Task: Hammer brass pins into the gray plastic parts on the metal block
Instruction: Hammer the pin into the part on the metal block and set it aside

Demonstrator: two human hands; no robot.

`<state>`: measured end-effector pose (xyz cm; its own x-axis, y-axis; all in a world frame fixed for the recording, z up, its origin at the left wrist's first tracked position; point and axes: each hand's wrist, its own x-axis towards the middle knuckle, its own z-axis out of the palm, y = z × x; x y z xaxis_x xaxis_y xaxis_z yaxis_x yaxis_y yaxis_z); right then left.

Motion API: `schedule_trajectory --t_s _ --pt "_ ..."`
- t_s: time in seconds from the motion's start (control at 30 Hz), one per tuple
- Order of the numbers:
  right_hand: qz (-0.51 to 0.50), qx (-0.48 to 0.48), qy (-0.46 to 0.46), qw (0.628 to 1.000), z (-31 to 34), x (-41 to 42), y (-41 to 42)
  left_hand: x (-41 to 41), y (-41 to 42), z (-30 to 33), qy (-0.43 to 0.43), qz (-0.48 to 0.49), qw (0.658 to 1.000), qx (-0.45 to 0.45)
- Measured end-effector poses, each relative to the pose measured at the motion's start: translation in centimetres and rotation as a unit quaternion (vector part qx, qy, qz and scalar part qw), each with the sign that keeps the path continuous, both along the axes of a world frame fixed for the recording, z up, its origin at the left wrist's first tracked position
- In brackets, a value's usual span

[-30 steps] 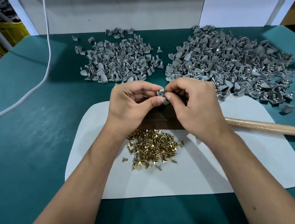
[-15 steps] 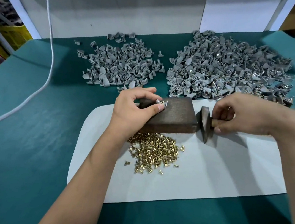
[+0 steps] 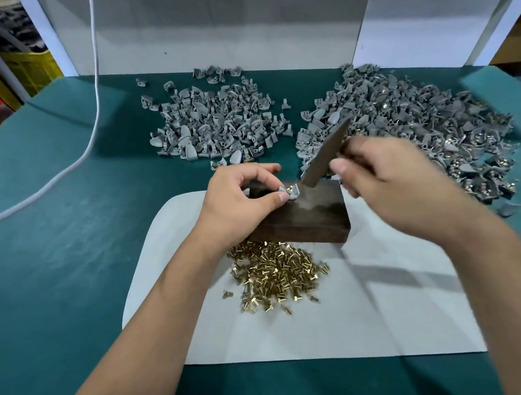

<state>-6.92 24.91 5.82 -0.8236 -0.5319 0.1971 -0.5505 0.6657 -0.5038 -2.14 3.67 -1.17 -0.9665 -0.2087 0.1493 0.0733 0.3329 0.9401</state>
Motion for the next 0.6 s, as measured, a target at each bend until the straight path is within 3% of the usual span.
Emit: schedule_trajectory --t_s 0.1,0.27,0.37,0.43,0.53,0.6 --pt "0.012 0.065 0.040 0.997 -0.6 0.5 -1.4 0.1 0.0 0.2 -0.007 0.002 1.000 0.006" --pt "-0.029 -0.059 0.169 0.983 -0.1 0.6 -1.6 0.2 0.0 0.5 -0.011 0.004 1.000 0.019" --pt "-0.014 0.066 0.074 0.995 -1.2 0.6 -2.3 0.2 0.2 0.6 -0.015 0.005 1.000 0.023" --pt "-0.016 0.122 0.072 0.990 -0.9 0.2 -1.9 0.2 0.2 0.7 -0.017 0.005 0.999 0.029" --pt "-0.026 0.025 0.167 0.985 0.1 0.2 -1.5 0.2 0.1 0.7 -0.017 0.006 0.999 0.027" --pt "-0.021 -0.001 0.169 0.985 -0.2 1.0 -2.1 0.1 0.1 0.7 -0.018 0.009 1.000 0.022"
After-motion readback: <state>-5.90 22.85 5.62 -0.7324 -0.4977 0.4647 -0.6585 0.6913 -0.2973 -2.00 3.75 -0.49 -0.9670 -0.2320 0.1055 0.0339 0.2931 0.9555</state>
